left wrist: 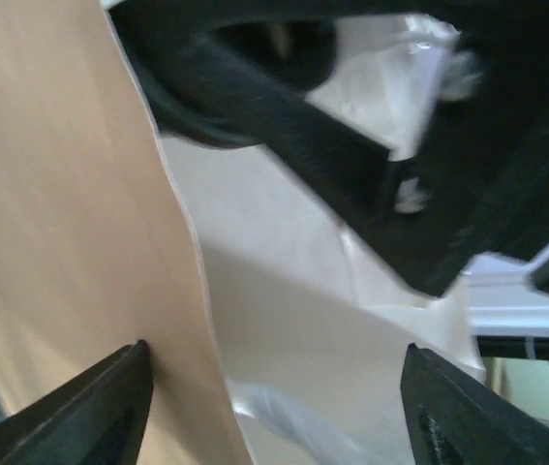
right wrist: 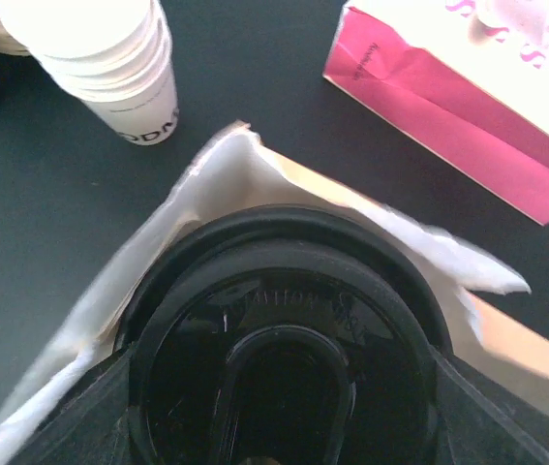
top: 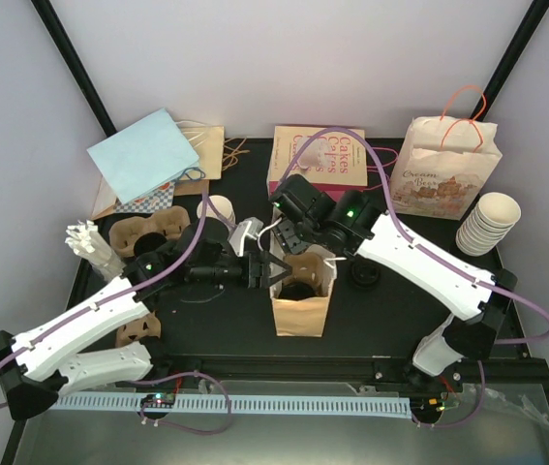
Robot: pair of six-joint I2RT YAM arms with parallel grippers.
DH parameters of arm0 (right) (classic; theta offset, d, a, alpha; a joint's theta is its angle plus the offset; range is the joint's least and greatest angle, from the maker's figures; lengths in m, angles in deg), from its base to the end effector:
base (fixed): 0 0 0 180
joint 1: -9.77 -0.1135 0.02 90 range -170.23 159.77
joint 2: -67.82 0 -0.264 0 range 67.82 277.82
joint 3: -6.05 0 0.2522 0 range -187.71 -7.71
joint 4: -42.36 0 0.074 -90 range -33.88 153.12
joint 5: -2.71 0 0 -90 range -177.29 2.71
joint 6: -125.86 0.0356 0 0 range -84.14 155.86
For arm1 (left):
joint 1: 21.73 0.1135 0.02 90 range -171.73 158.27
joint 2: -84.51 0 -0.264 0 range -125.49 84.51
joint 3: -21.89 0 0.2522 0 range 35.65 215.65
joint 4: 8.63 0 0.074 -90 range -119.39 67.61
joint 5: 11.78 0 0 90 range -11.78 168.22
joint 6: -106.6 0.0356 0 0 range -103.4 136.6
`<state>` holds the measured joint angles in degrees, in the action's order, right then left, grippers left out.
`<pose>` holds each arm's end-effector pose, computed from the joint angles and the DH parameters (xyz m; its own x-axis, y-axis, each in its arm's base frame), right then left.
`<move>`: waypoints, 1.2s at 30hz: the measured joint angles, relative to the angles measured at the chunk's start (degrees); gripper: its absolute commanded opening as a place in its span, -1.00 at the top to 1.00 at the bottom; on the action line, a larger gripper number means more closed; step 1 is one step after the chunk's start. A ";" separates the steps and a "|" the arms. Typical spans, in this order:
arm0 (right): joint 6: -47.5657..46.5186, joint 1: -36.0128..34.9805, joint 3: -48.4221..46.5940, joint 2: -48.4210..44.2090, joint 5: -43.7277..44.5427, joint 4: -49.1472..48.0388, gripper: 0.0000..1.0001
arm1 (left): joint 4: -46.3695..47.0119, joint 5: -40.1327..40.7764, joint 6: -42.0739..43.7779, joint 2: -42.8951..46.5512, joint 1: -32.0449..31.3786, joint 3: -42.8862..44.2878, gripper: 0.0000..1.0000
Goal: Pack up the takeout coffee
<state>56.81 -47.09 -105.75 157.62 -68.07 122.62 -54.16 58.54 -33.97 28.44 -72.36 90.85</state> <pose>0.1790 0.2528 0.3805 -0.6830 -0.4286 -0.5914 -0.4837 0.8721 -0.0734 0.1233 -0.1692 0.3308 -0.9185 -0.0272 -0.3945 0.3123 0.5622 -0.7658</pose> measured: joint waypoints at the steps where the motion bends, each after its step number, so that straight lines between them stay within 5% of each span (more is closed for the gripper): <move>1: -0.44 0.00 0.00 -0.17 -0.66 -0.20 -0.29 | 1.49 -0.26 -0.85 0.00 -0.63 -0.02 -0.67; 6: -2.29 0.00 0.02 -1.46 -4.87 -0.90 -0.30 | 9.29 -1.60 -3.56 -0.83 -4.02 -0.11 -0.97; 13: -3.39 0.24 -1.73 -1.79 -10.16 2.19 -0.29 | 18.82 -0.94 -5.49 -3.61 -7.28 -0.04 -0.97; 18: -3.96 0.37 -2.32 -1.68 -10.40 3.82 -0.29 | 17.44 0.24 -4.28 -4.07 -8.68 1.73 -0.97; 29: -3.93 0.35 2.29 -5.66 -10.19 3.39 -0.29 | -11.32 3.82 3.96 9.05 -8.44 9.73 -0.94; 36: -4.15 0.28 5.25 -8.44 -11.54 1.92 -0.29 | -26.01 6.56 13.53 9.38 3.96 23.08 -0.49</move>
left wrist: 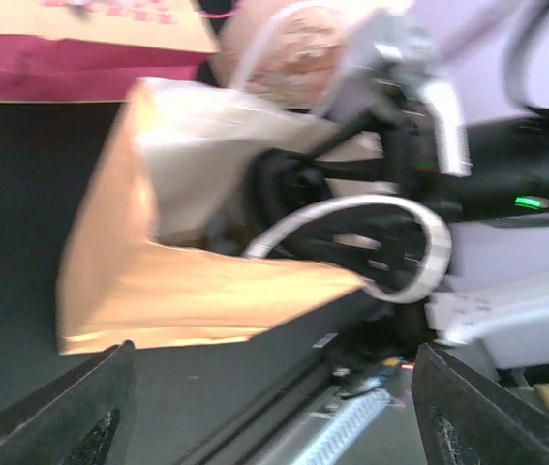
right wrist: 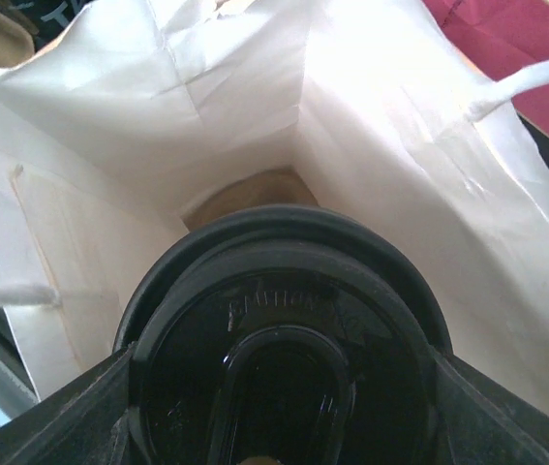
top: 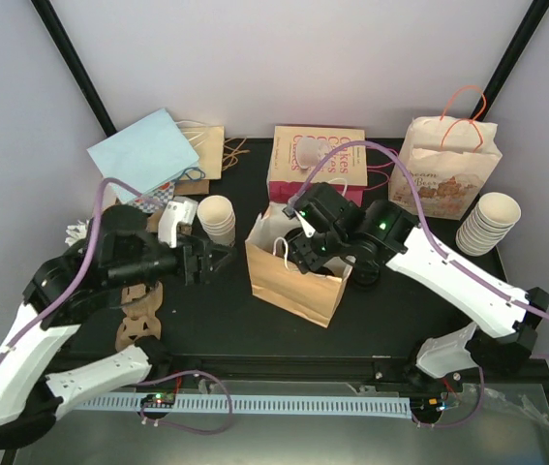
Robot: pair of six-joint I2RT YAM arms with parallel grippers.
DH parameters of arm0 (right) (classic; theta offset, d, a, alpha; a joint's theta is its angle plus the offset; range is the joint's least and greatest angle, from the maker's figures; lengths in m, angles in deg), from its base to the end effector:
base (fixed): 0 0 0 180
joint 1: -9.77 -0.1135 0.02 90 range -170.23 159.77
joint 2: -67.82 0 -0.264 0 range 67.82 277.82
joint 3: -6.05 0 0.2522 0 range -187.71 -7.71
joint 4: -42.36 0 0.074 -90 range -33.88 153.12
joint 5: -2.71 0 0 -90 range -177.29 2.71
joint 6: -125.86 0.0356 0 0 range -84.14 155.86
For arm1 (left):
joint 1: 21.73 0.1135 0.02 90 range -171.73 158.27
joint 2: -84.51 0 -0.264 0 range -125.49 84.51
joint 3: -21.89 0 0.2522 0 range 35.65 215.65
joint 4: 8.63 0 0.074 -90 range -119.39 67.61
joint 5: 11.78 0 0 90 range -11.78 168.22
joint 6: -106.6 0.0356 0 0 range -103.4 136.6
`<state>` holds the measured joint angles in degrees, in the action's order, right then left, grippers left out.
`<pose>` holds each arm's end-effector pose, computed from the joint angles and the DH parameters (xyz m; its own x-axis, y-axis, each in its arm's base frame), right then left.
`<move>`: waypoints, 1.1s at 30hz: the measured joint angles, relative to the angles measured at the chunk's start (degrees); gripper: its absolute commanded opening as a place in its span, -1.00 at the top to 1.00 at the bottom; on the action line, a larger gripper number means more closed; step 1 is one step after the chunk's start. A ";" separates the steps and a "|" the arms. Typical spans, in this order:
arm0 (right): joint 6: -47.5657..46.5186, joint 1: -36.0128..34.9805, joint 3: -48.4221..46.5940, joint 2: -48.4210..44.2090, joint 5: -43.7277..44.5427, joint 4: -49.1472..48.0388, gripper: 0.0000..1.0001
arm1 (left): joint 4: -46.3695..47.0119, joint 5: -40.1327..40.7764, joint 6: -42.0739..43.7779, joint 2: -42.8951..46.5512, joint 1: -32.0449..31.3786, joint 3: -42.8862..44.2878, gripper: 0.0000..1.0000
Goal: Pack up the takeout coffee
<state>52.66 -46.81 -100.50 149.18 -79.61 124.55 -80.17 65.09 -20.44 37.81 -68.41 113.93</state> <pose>0.1516 0.2211 0.3902 -0.6697 -0.4948 -0.5538 -0.6200 0.7830 0.0501 0.0721 -0.0883 0.4370 -0.7528 -0.0567 -0.6558 0.4947 0.6084 -0.6205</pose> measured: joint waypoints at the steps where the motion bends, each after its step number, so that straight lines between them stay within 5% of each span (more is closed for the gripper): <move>1: -0.07 -0.15 0.72 -0.63 -0.72 -0.24 -0.29 | -1.22 -0.04 1.90 -0.92 2.47 0.48 -0.45; 6: -0.44 -2.32 3.19 -2.89 -3.08 -0.94 -0.29 | -5.25 -1.55 12.37 -10.14 10.54 1.49 -0.59; 10: -0.44 -4.83 6.62 -4.74 -4.63 -2.19 -0.28 | -6.01 -3.26 21.05 -19.08 11.06 3.32 -0.78; 16: -0.13 -5.73 9.84 -5.95 -5.07 -2.93 -0.29 | -7.08 -2.56 26.49 -25.46 10.16 8.28 -0.76; 21: -0.02 -6.01 9.92 -6.10 -5.03 -3.50 -0.29 | -8.11 0.42 26.97 -27.78 7.89 9.55 -0.41; 26: 0.04 -7.17 9.84 -6.01 -4.17 -3.50 -0.29 | -10.56 4.15 26.56 -32.79 6.38 11.67 -0.30; 33: 0.94 -9.05 9.14 -5.77 -1.40 -3.82 -0.29 | -15.28 9.35 24.09 -37.70 6.08 15.34 0.87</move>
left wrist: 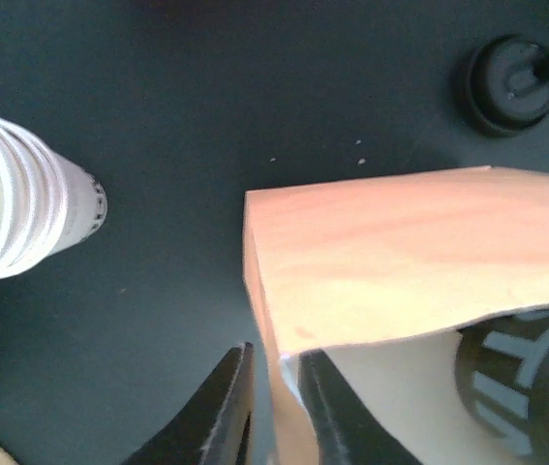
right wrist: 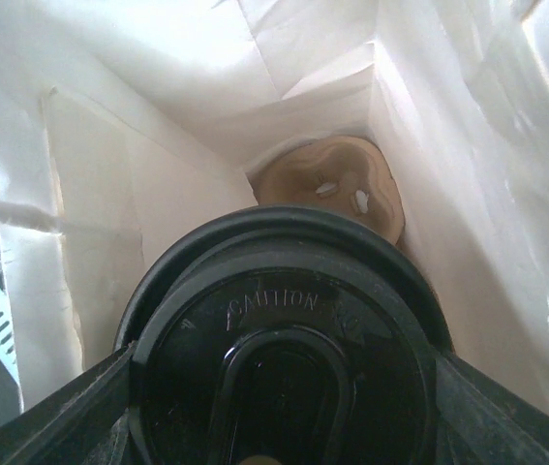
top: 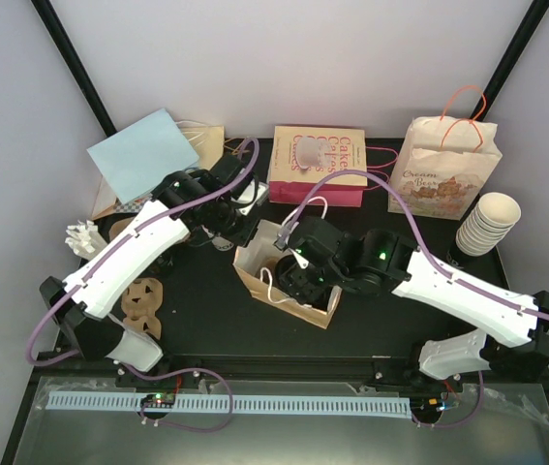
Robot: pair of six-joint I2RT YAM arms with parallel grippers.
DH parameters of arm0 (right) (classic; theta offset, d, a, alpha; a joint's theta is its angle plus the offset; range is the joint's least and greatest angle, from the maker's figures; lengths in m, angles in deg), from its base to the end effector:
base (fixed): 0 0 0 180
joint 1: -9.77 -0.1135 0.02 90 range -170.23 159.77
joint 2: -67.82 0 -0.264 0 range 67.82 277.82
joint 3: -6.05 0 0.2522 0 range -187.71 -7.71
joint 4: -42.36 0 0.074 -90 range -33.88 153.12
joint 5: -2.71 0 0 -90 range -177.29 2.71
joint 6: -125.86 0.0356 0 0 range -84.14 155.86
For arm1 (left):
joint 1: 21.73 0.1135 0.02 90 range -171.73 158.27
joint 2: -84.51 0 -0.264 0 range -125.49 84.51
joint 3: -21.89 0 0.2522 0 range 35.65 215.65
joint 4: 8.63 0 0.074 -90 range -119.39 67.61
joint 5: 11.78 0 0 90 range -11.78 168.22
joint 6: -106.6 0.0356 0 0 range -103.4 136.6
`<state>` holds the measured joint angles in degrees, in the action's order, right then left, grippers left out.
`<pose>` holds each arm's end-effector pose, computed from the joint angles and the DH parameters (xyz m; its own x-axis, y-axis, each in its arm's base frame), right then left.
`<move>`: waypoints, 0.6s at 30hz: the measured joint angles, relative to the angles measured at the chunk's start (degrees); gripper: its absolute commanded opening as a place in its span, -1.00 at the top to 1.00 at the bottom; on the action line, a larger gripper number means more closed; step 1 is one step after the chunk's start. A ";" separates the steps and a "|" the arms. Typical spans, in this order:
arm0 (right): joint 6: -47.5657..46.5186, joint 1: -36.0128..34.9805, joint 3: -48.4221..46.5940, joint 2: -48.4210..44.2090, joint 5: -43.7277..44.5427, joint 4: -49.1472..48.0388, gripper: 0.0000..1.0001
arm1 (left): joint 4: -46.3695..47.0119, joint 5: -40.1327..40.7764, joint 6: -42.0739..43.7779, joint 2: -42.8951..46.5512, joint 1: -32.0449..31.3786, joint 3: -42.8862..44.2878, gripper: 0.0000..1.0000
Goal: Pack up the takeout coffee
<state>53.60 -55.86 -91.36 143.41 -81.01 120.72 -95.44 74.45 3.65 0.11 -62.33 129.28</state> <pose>0.1062 0.2250 0.3717 -0.5962 -0.5821 -0.5529 -0.7338 0.6745 0.0811 0.2071 -0.1806 0.3765 -0.8145 0.4036 -0.4167 0.5016 0.8508 -0.1564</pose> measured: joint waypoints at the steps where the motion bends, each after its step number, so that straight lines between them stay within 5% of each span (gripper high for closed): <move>1: 0.24 -0.50 0.00 0.00 0.70 -0.04 -0.29 | -0.17 0.57 -0.42 -0.07 0.00 0.07 0.96; 10: 0.81 -3.78 0.00 1.42 6.45 -0.28 -0.28 | -0.31 2.32 -3.30 2.36 -0.33 0.22 0.97; 18: 0.61 -6.99 0.04 1.38 13.73 -2.60 -0.26 | 10.45 5.20 -9.90 17.62 -2.36 -12.66 0.97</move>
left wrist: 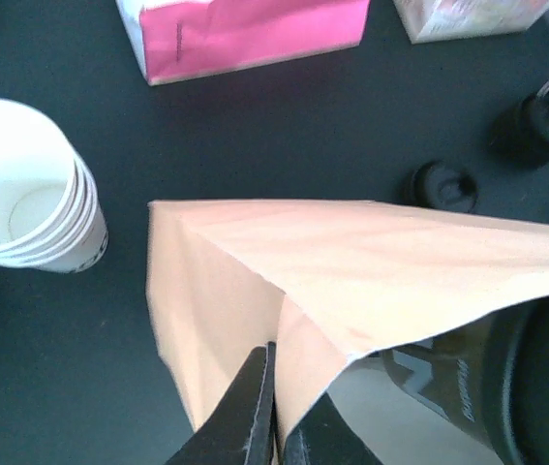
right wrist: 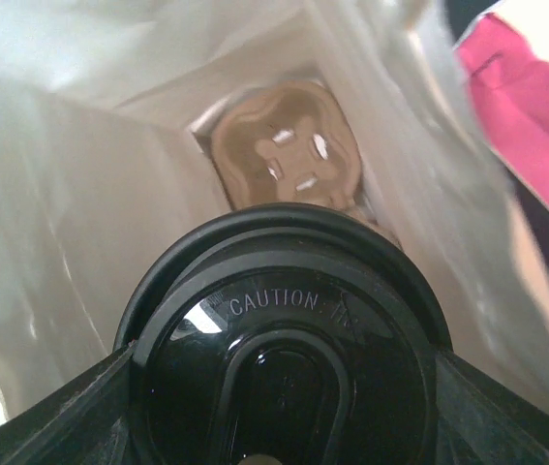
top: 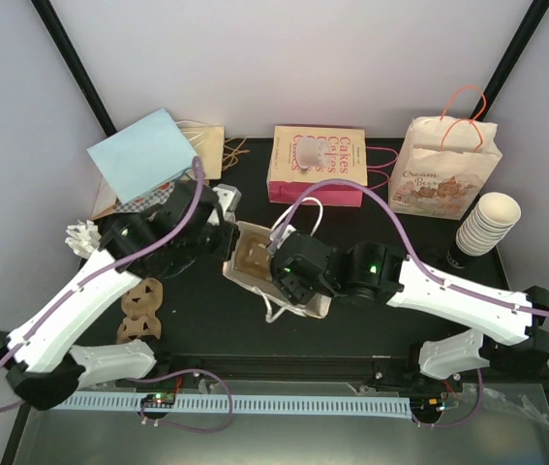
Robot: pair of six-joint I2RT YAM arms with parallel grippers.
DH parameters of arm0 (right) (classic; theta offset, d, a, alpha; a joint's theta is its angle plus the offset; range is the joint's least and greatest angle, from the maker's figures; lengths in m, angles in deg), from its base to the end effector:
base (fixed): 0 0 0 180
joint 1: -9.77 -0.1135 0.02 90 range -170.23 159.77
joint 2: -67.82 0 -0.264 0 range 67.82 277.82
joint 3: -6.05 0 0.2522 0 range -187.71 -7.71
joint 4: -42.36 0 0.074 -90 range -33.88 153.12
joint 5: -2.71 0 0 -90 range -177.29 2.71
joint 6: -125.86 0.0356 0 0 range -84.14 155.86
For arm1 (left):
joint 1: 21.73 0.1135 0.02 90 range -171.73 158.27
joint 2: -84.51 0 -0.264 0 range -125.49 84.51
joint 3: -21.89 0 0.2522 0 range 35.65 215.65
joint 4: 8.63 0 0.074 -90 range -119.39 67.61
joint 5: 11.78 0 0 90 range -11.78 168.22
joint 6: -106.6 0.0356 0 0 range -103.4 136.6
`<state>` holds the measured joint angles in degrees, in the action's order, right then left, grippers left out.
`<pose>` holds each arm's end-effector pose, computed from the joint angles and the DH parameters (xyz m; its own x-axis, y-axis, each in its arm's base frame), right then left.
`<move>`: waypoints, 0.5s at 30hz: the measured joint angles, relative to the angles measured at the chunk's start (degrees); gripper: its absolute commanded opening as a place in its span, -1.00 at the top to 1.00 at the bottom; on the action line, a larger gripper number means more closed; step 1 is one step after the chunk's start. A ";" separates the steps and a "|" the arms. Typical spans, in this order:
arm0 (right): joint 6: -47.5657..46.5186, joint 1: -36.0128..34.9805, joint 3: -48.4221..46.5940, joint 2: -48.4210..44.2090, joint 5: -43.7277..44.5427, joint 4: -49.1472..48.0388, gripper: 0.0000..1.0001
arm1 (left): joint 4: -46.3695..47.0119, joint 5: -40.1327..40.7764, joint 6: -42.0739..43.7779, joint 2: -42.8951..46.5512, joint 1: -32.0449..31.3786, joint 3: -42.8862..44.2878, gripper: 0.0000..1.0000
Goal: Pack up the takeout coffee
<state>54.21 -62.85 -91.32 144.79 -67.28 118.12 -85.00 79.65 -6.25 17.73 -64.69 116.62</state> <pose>0.0887 0.2425 0.3702 -0.4973 -0.5985 -0.6281 -0.7186 0.6898 -0.0883 0.1553 -0.1434 0.3923 -0.7643 0.1813 -0.6188 0.4041 0.8825 -0.2405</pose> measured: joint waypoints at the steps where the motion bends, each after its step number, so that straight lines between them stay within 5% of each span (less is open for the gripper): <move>1: -0.09 0.00 0.15 -0.24 1.14 -0.44 -0.26 | 1.77 0.39 -0.81 2.16 -0.52 -1.75 0.97; 8: -1.77 -0.04 0.92 -4.17 8.17 -0.37 -0.26 | 18.86 3.32 -6.64 16.76 -4.68 -18.82 0.97; 15: -0.26 -4.57 6.82 -5.49 9.46 -1.40 -0.26 | 25.99 3.21 -11.04 20.02 -7.13 -30.34 0.97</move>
<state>53.95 -67.42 -84.50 139.30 -57.82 116.72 -59.01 82.86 -17.29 37.75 -71.82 86.28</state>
